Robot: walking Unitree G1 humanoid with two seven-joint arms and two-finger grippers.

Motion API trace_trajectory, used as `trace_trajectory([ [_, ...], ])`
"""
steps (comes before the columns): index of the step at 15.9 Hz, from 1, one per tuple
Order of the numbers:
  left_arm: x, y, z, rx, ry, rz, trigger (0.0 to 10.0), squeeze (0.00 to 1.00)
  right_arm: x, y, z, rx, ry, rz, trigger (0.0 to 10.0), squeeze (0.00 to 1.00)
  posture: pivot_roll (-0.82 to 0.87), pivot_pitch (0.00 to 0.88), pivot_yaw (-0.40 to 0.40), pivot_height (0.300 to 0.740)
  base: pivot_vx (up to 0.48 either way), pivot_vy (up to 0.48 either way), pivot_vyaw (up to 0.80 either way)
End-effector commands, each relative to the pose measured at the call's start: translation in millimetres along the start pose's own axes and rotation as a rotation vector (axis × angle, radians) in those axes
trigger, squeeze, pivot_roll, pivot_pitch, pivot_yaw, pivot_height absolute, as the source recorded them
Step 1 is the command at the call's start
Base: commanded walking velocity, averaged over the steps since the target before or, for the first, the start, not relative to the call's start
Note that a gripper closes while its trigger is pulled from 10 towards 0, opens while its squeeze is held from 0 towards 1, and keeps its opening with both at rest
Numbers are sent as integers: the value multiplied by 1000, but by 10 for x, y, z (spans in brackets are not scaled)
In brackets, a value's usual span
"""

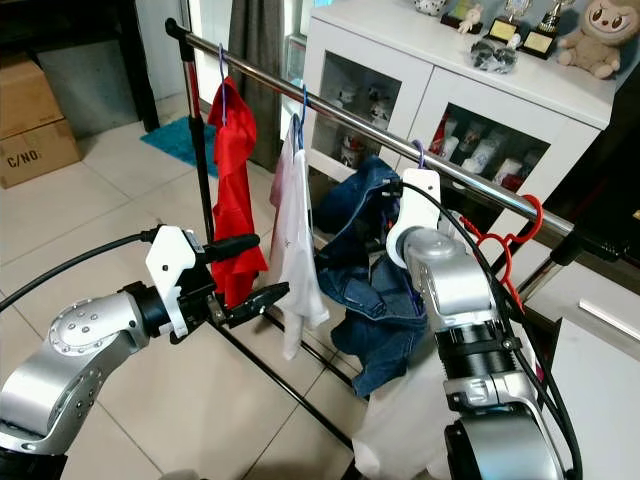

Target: Hang hanger

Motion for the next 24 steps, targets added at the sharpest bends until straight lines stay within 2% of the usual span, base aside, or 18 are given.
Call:
trace_trajectory([
  [1,28,1,43,-15,4,17,10000,0,47,65,9,-19,7,35,10000,0,6,0,-141,740,0,0,0],
  [4,30,-12,49,-7,4,18,10000,0,76,88,42,-19,12,68,10000,0,6,0,-143,740,0,0,0],
  [5,28,-16,50,-5,2,19,10000,0,101,88,58,-20,15,74,5647,0,4,0,-141,740,0,0,0],
  [6,28,-19,53,-4,2,20,10000,0,121,85,71,-22,18,80,4039,0,4,0,-141,740,0,0,0],
  [8,29,-23,59,-4,3,21,10000,0,142,79,96,-24,22,92,2784,0,5,0,-140,740,0,0,0],
  [10,30,-27,64,-6,3,22,10000,0,156,73,123,-25,24,105,2980,0,6,0,-139,740,0,0,0],
  [11,32,-30,66,-6,3,23,10000,0,161,66,132,-23,26,113,2588,0,7,0,-139,740,0,0,0],
  [17,32,-31,78,-8,2,22,10000,0,160,46,188,-34,28,136,2235,0,7,0,-139,740,0,0,0],
  [24,31,-26,74,-16,-3,27,10000,0,120,64,221,-53,22,141,1255,0,11,0,-136,740,0,0,0],
])
Point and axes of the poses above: a point about 5 cm out from each wrist's last joint towards the gripper, its own z axis pointing out of the wrist towards the gripper, its own x axis along the axis of the wrist's last joint, y = z × x, the point moved 1 cm from there along z, pointing out of the wrist towards the gripper, and after that the axes turned 14 degrees about z, right-handed, at the moved point
